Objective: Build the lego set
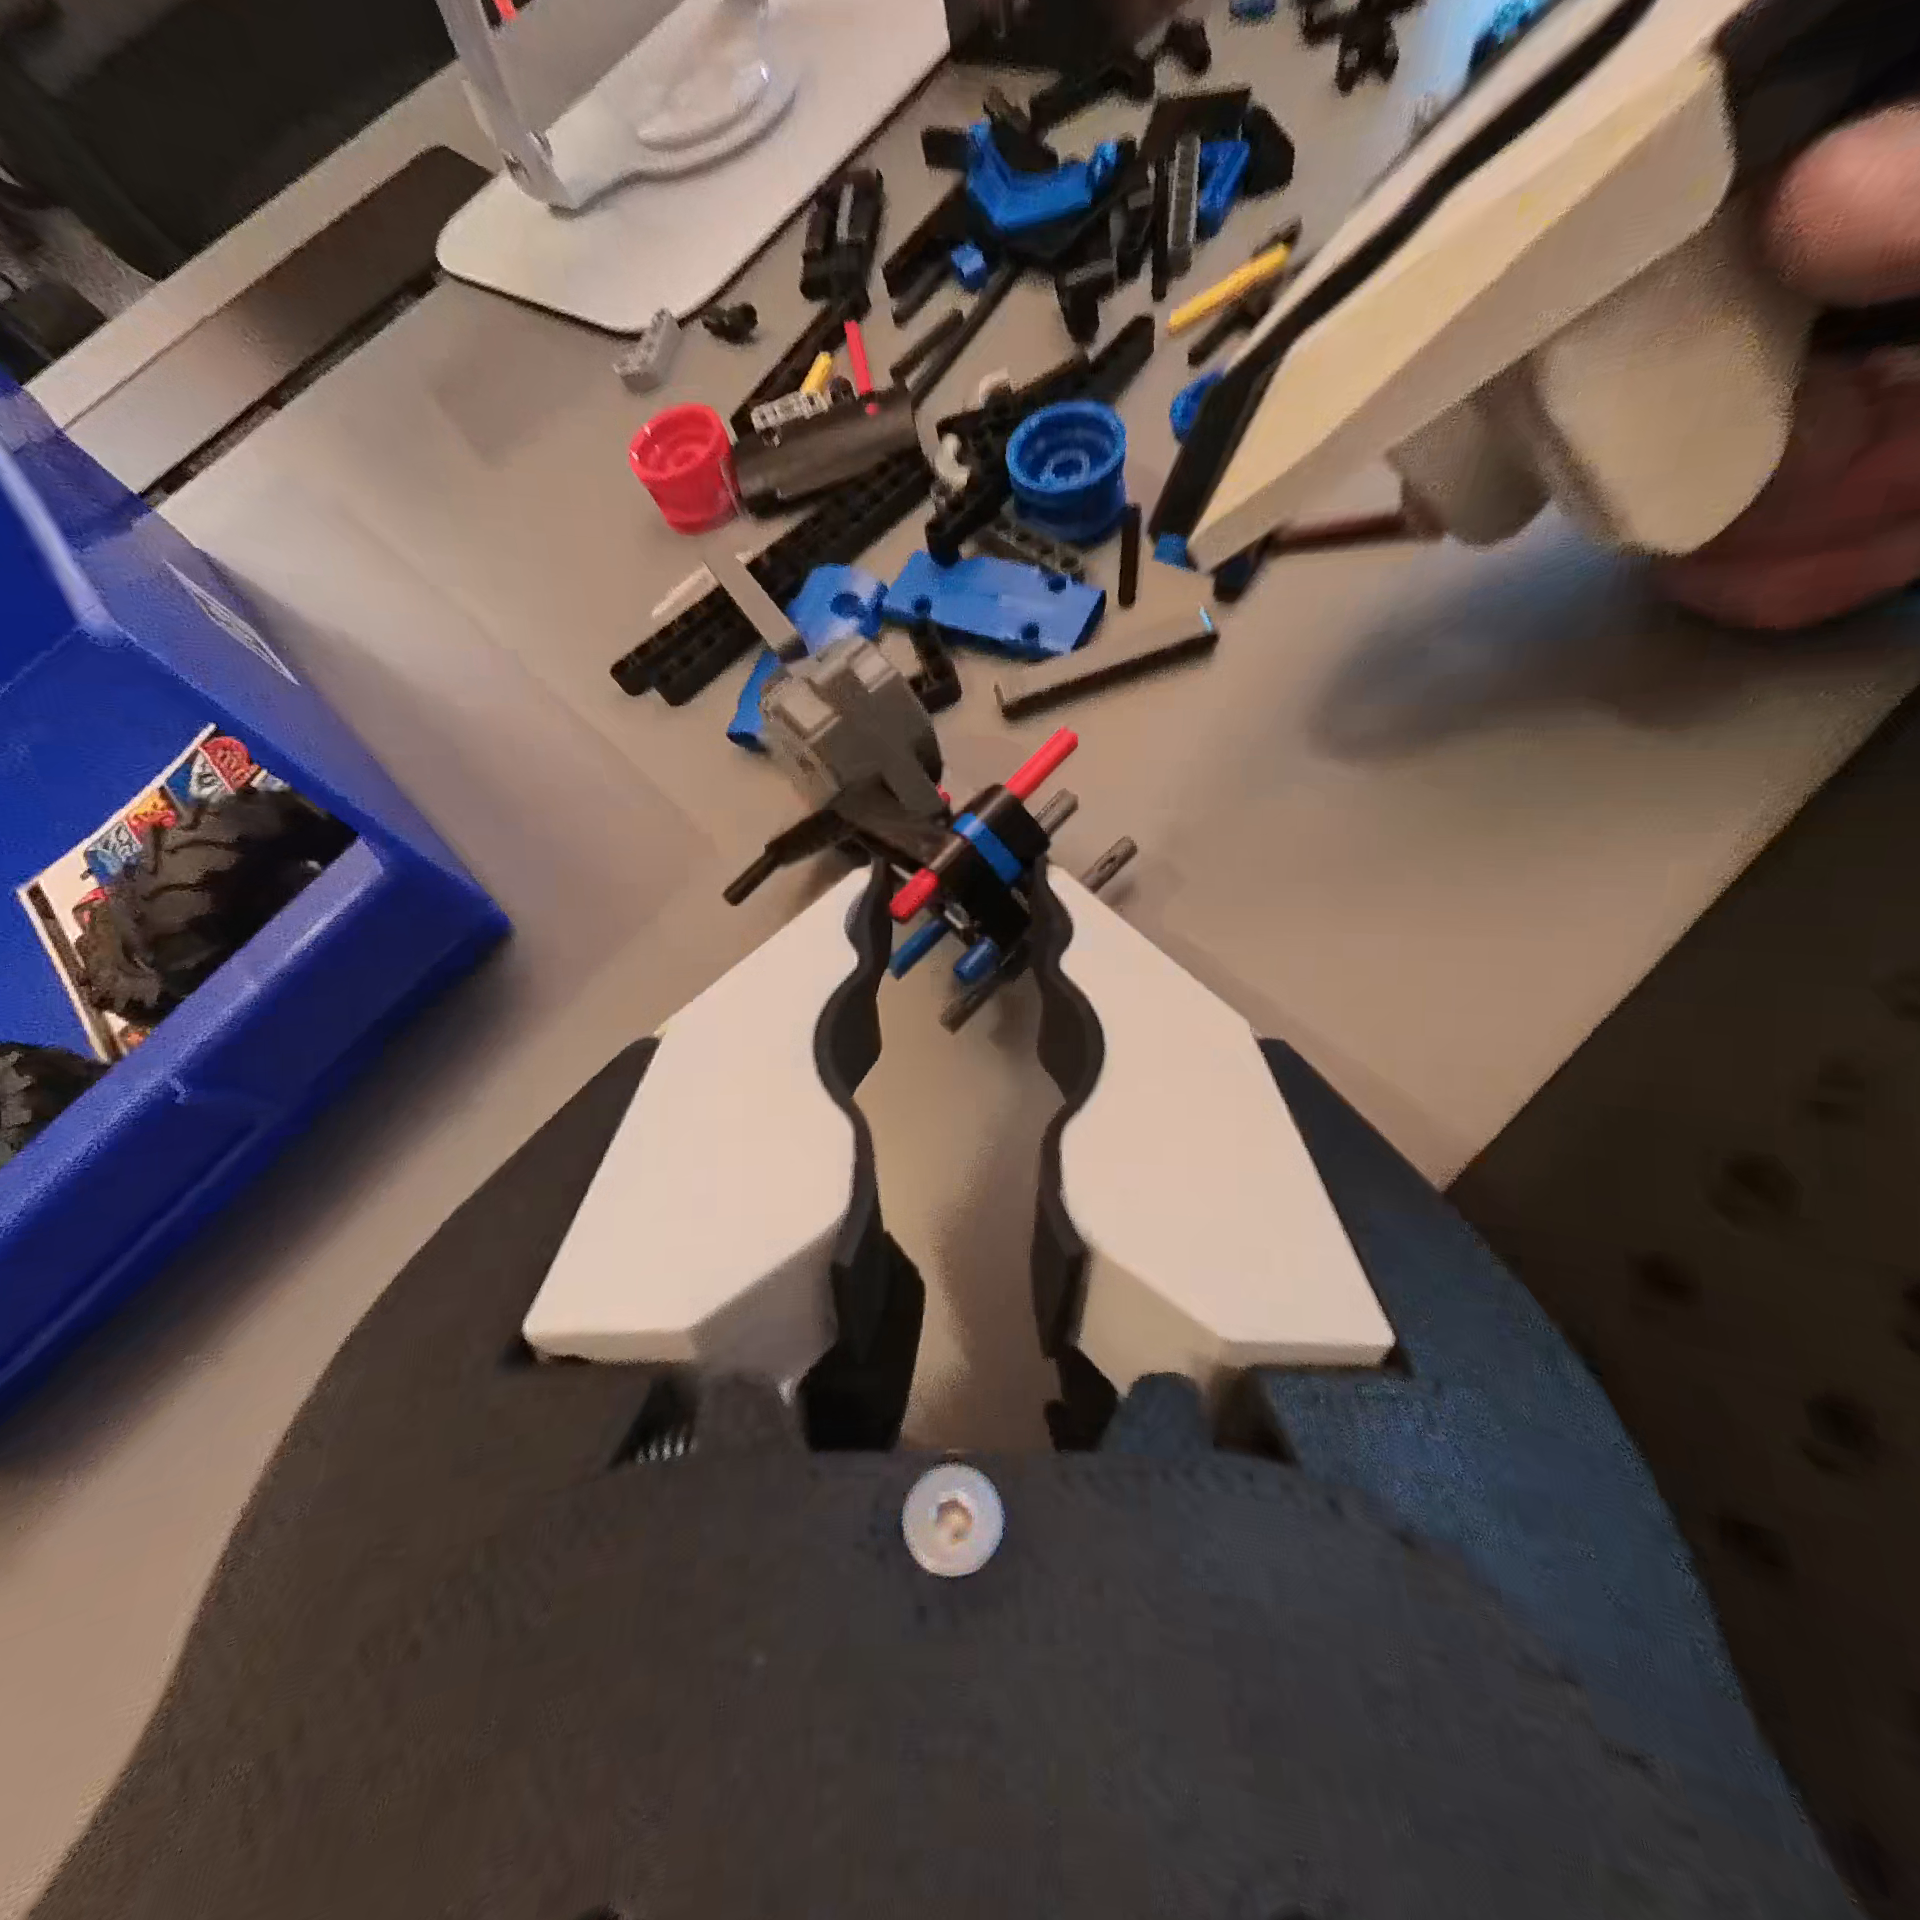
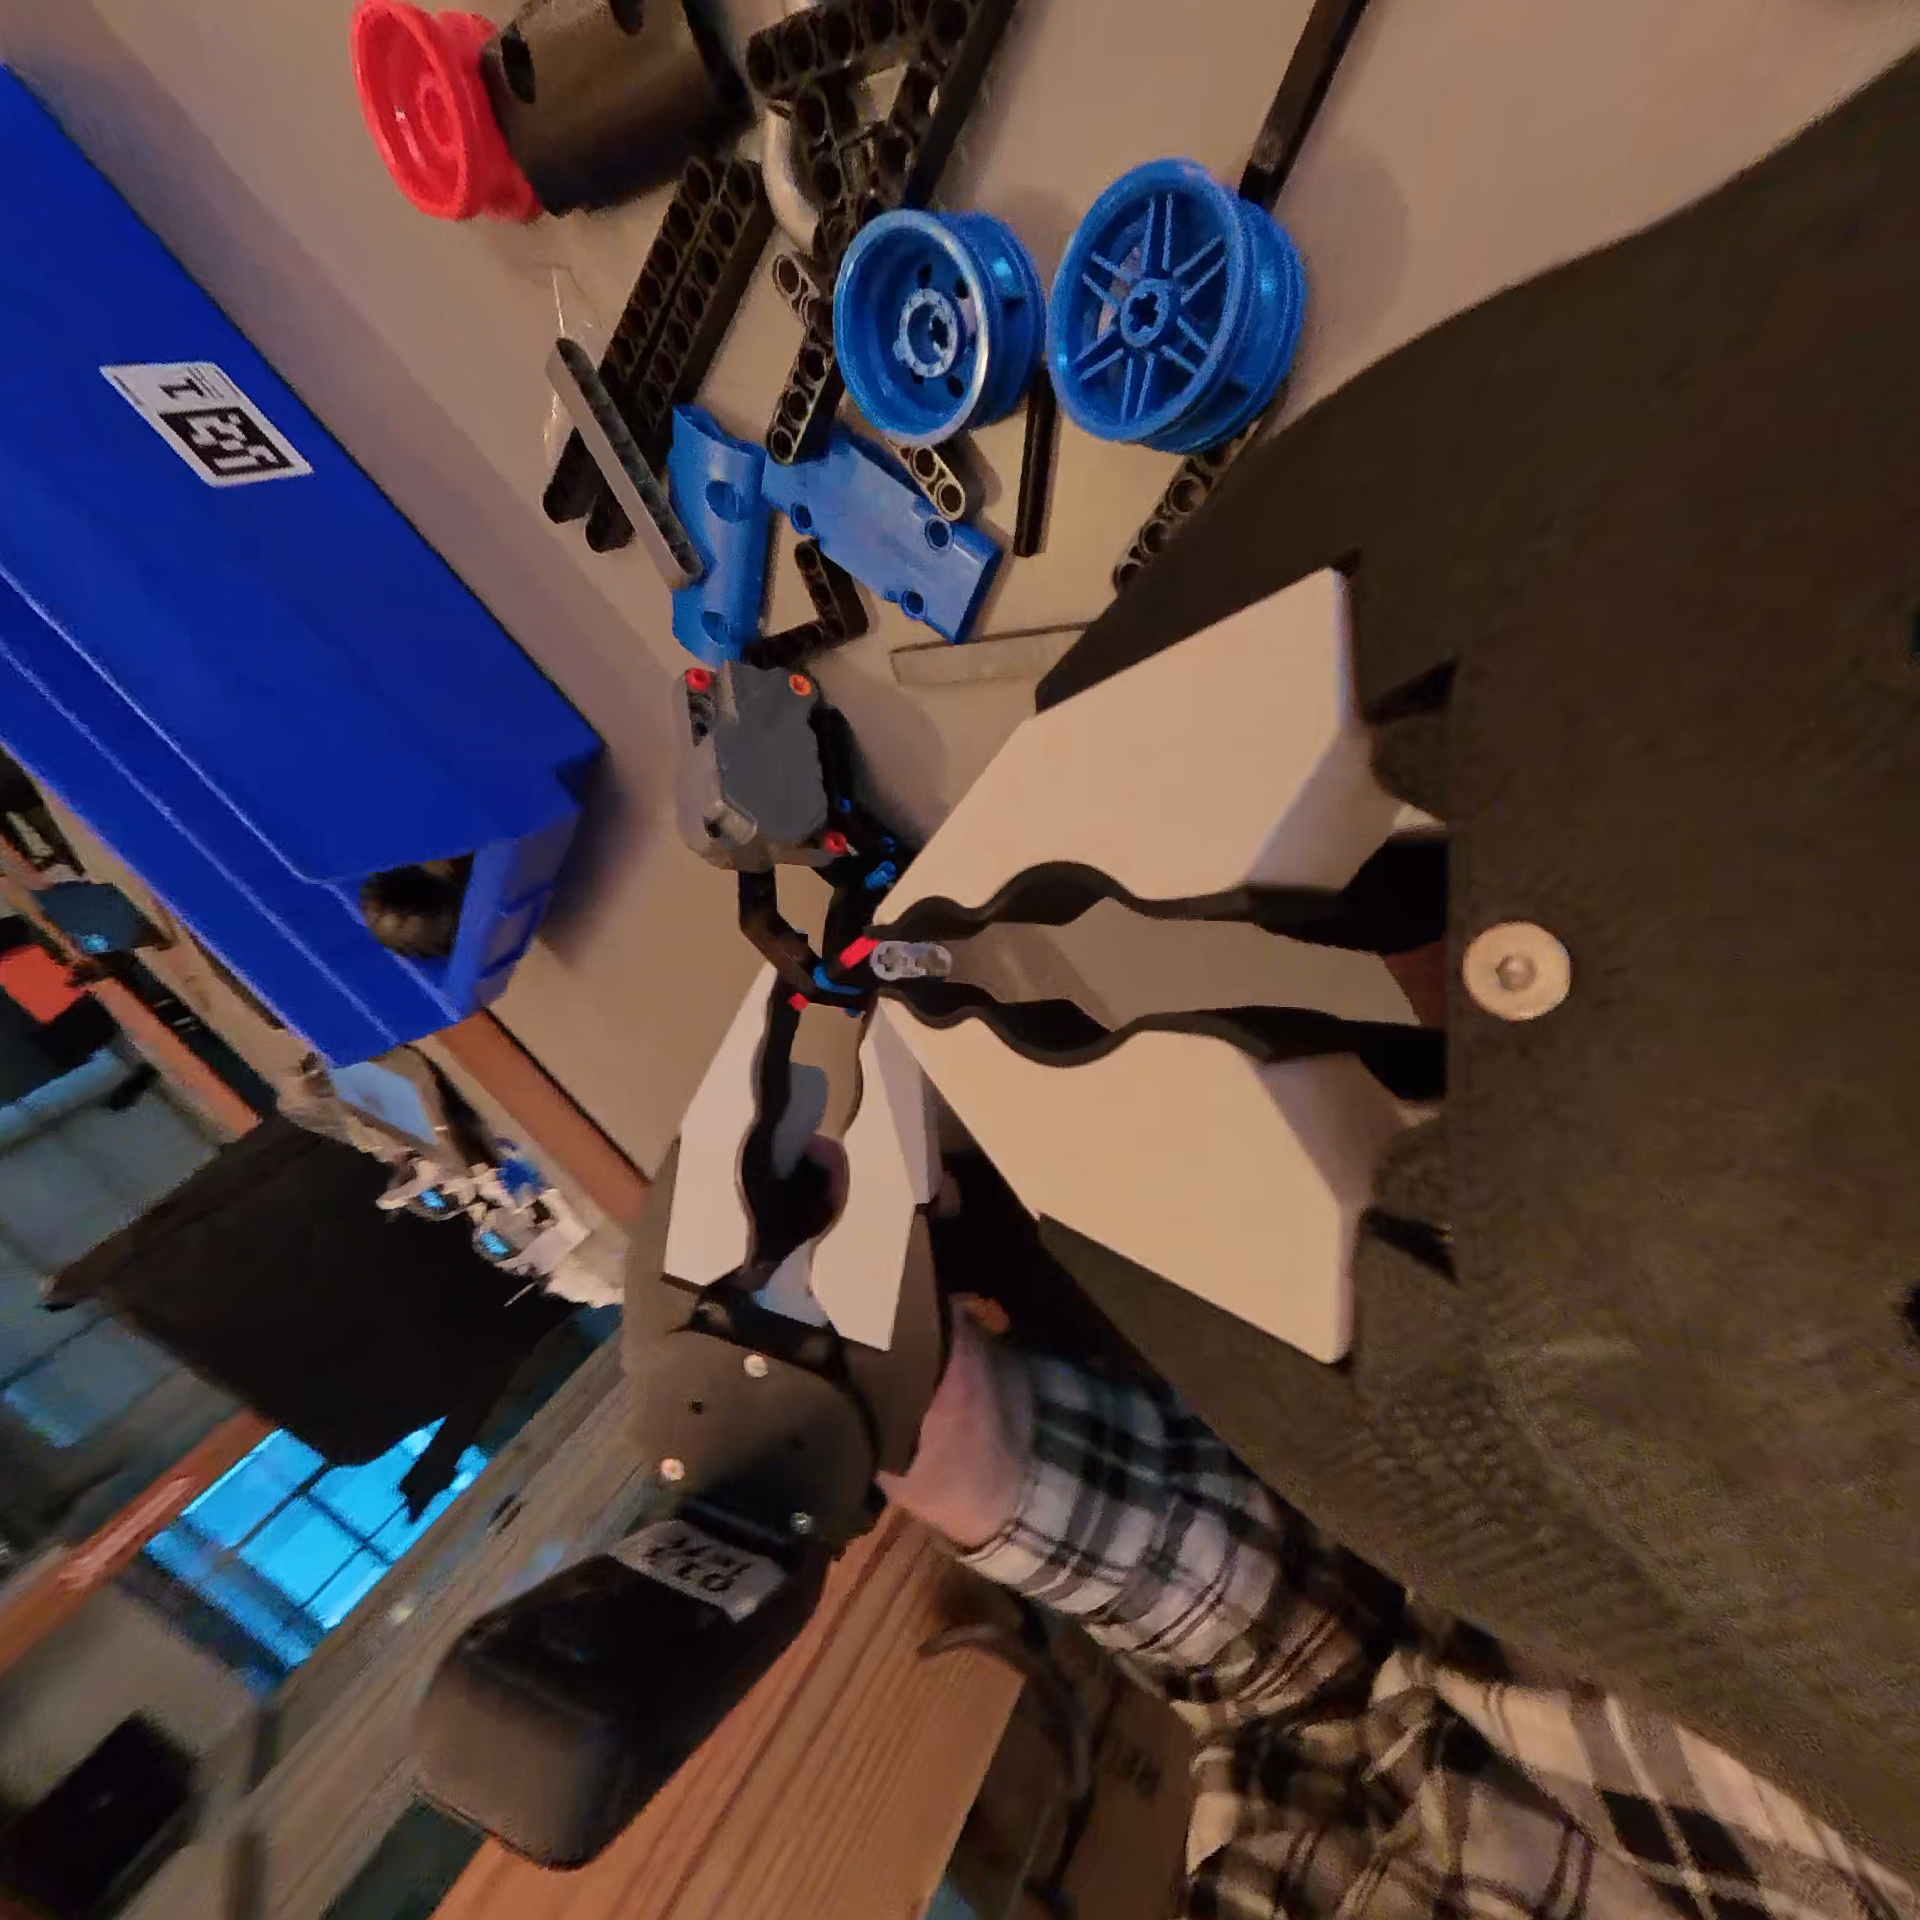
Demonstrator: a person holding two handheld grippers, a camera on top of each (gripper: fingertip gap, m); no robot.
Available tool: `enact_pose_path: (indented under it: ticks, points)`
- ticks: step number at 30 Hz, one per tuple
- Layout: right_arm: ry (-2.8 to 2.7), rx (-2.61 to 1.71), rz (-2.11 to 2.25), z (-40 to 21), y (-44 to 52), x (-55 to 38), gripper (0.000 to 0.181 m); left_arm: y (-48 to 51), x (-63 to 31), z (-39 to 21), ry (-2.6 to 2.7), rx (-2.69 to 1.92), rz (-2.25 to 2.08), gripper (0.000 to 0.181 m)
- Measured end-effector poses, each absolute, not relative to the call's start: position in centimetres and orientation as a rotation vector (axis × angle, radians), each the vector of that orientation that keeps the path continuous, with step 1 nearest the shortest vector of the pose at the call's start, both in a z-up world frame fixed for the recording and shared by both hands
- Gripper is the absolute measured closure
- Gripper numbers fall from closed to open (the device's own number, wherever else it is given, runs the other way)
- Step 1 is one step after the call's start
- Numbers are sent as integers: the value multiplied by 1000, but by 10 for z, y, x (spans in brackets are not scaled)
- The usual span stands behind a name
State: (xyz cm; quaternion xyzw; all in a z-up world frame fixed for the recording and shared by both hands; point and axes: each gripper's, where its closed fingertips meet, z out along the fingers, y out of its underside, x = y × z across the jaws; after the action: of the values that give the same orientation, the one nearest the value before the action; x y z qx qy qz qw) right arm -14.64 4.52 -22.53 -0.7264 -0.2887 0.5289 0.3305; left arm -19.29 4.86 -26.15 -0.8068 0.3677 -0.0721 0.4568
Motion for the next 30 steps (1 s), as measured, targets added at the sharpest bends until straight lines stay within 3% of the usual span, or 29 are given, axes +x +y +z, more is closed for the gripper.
enact_pose_path:
  ticks: [15, 30]
  points:
    - [-449, -1716, 1743, -184, 60, -144, 176, 59, -169, -205, 650, -1784, -369, 158]
    - [-343, -1597, 1882, -162, 62, -137, 176, 62, -155, -178, 627, -1635, -251, 158]
